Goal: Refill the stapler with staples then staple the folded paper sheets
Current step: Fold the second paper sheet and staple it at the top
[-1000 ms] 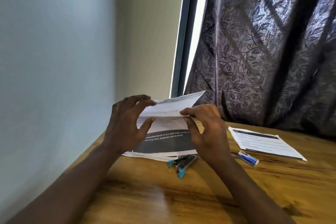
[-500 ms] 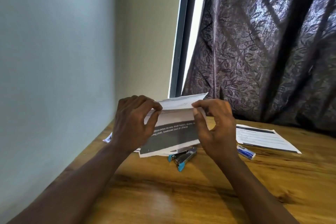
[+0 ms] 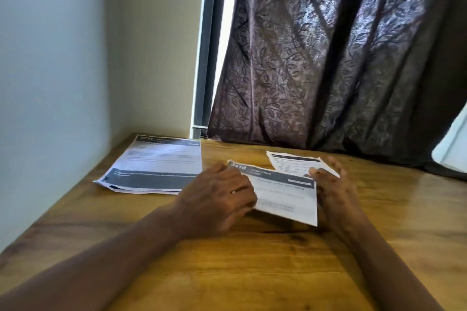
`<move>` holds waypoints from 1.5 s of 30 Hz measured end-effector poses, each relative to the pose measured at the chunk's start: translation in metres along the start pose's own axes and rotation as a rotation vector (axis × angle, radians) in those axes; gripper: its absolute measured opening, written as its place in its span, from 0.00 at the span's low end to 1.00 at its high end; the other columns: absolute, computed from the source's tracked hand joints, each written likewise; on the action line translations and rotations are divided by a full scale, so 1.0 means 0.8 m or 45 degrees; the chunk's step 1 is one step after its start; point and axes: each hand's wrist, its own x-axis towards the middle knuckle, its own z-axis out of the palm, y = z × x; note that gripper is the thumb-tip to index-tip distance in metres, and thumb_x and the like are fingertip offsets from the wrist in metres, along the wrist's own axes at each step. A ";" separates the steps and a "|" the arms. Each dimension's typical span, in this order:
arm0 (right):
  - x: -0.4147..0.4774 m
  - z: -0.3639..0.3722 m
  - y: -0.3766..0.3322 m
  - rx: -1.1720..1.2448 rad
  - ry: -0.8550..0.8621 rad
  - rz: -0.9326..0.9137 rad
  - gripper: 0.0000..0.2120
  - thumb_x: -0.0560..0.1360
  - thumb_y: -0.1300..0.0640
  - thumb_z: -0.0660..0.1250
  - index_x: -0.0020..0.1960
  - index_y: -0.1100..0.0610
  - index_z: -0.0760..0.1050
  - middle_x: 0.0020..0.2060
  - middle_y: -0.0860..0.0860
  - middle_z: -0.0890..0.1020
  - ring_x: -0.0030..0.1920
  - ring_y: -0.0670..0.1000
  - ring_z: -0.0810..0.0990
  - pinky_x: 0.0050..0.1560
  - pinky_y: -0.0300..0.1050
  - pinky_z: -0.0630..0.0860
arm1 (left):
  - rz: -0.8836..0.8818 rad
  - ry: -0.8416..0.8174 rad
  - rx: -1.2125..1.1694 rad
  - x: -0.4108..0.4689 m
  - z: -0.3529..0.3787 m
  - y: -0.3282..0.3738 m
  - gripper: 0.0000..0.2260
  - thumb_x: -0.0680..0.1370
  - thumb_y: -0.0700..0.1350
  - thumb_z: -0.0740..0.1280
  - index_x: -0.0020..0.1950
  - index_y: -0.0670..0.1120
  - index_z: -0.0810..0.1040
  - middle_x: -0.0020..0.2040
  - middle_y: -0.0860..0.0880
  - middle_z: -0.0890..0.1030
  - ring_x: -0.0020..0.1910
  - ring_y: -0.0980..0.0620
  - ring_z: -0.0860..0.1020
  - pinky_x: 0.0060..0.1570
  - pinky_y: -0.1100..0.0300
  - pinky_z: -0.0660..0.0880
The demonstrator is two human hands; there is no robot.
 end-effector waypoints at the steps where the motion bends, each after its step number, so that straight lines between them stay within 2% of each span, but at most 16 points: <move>1: -0.004 -0.009 0.000 -0.164 0.003 -0.081 0.37 0.64 0.47 0.82 0.70 0.44 0.71 0.65 0.55 0.78 0.59 0.55 0.81 0.53 0.53 0.80 | 0.030 -0.077 -0.051 0.000 0.004 0.004 0.06 0.81 0.52 0.67 0.53 0.52 0.81 0.53 0.51 0.84 0.52 0.51 0.80 0.53 0.54 0.78; 3: -0.010 -0.022 0.001 -0.486 -0.027 -0.237 0.25 0.73 0.55 0.77 0.67 0.44 0.73 0.64 0.50 0.77 0.60 0.50 0.80 0.54 0.48 0.79 | 0.015 -0.205 -0.173 -0.001 0.007 0.007 0.07 0.82 0.54 0.65 0.53 0.53 0.80 0.51 0.53 0.84 0.51 0.53 0.81 0.50 0.53 0.80; 6: -0.019 -0.021 0.008 -0.928 -0.024 -0.490 0.14 0.77 0.59 0.72 0.57 0.43 0.78 0.57 0.44 0.80 0.57 0.43 0.79 0.60 0.48 0.78 | -0.114 -0.314 -0.322 -0.001 0.005 0.006 0.07 0.82 0.55 0.65 0.55 0.55 0.80 0.51 0.55 0.84 0.51 0.56 0.81 0.50 0.57 0.79; 9: -0.027 -0.007 0.012 -1.133 -0.133 -0.732 0.11 0.77 0.61 0.71 0.54 0.47 0.81 0.52 0.42 0.81 0.55 0.40 0.78 0.60 0.39 0.75 | -0.176 -0.387 -0.388 0.001 0.003 0.008 0.07 0.82 0.54 0.64 0.56 0.57 0.80 0.53 0.57 0.84 0.52 0.58 0.81 0.52 0.66 0.72; 11: -0.034 0.005 0.014 -1.196 -0.332 -0.841 0.10 0.77 0.59 0.72 0.55 0.47 0.82 0.54 0.41 0.80 0.58 0.39 0.76 0.60 0.35 0.72 | -0.215 -0.426 -0.410 0.003 0.000 0.010 0.10 0.81 0.55 0.62 0.57 0.57 0.81 0.56 0.57 0.85 0.54 0.58 0.82 0.53 0.66 0.74; 13: -0.043 0.018 0.016 -1.275 -0.575 -0.828 0.10 0.78 0.54 0.70 0.58 0.47 0.81 0.59 0.42 0.79 0.63 0.40 0.74 0.64 0.39 0.71 | -0.256 -0.457 -0.409 0.004 -0.002 0.012 0.11 0.80 0.55 0.63 0.58 0.56 0.82 0.57 0.58 0.85 0.55 0.59 0.82 0.54 0.59 0.79; 15: -0.049 0.028 0.023 -1.389 -0.745 -0.710 0.13 0.79 0.48 0.66 0.64 0.45 0.79 0.65 0.41 0.76 0.67 0.41 0.71 0.68 0.44 0.69 | -0.312 -0.470 -0.392 0.005 -0.004 0.014 0.12 0.80 0.56 0.63 0.58 0.57 0.83 0.58 0.59 0.84 0.55 0.60 0.81 0.53 0.57 0.79; 18: -0.053 0.038 0.030 -1.516 -0.775 -0.570 0.20 0.80 0.41 0.58 0.70 0.43 0.75 0.69 0.41 0.74 0.70 0.43 0.69 0.70 0.50 0.68 | -0.441 -0.464 -0.404 0.006 0.000 0.015 0.12 0.80 0.58 0.64 0.57 0.57 0.83 0.58 0.60 0.83 0.55 0.61 0.79 0.52 0.60 0.78; 21: -0.056 0.043 0.029 -1.596 -0.746 -0.511 0.19 0.82 0.43 0.58 0.72 0.42 0.72 0.69 0.41 0.71 0.70 0.44 0.67 0.70 0.48 0.66 | -0.668 -0.413 -0.400 0.004 0.005 0.011 0.07 0.79 0.56 0.68 0.52 0.56 0.83 0.55 0.60 0.83 0.49 0.62 0.78 0.49 0.60 0.79; 25: -0.060 0.048 0.029 -1.619 -0.717 -0.497 0.18 0.83 0.44 0.59 0.72 0.42 0.72 0.69 0.41 0.71 0.70 0.44 0.66 0.70 0.48 0.65 | -0.881 -0.406 -0.293 0.008 0.010 0.015 0.07 0.78 0.55 0.71 0.51 0.54 0.86 0.53 0.60 0.83 0.45 0.60 0.79 0.45 0.63 0.77; 31: -0.054 0.050 0.028 -1.525 -0.679 -0.421 0.15 0.82 0.47 0.62 0.68 0.41 0.76 0.66 0.41 0.73 0.69 0.45 0.67 0.69 0.52 0.65 | -0.957 -0.462 -0.089 0.016 0.004 0.033 0.12 0.77 0.60 0.69 0.53 0.56 0.85 0.55 0.57 0.84 0.48 0.56 0.80 0.47 0.58 0.77; 38: -0.050 0.048 0.028 -1.436 -0.658 -0.335 0.14 0.81 0.51 0.65 0.65 0.41 0.78 0.67 0.42 0.74 0.71 0.45 0.67 0.72 0.54 0.63 | -1.137 -0.587 -0.053 0.028 0.000 0.051 0.27 0.69 0.73 0.67 0.59 0.56 0.84 0.57 0.55 0.84 0.55 0.52 0.80 0.53 0.52 0.78; 41: -0.049 0.046 0.026 -1.316 -0.636 -0.282 0.13 0.79 0.56 0.67 0.61 0.43 0.81 0.67 0.43 0.76 0.69 0.47 0.70 0.71 0.56 0.68 | -1.153 -0.633 -0.040 0.034 -0.001 0.062 0.32 0.68 0.76 0.65 0.63 0.57 0.82 0.60 0.55 0.84 0.58 0.52 0.80 0.54 0.53 0.77; 45: -0.051 0.043 0.023 -1.165 -0.590 -0.206 0.14 0.78 0.59 0.67 0.58 0.44 0.83 0.67 0.46 0.77 0.66 0.47 0.73 0.66 0.52 0.73 | -1.138 -0.719 -0.006 0.043 -0.005 0.080 0.39 0.67 0.79 0.62 0.70 0.57 0.77 0.64 0.54 0.83 0.60 0.51 0.80 0.58 0.52 0.76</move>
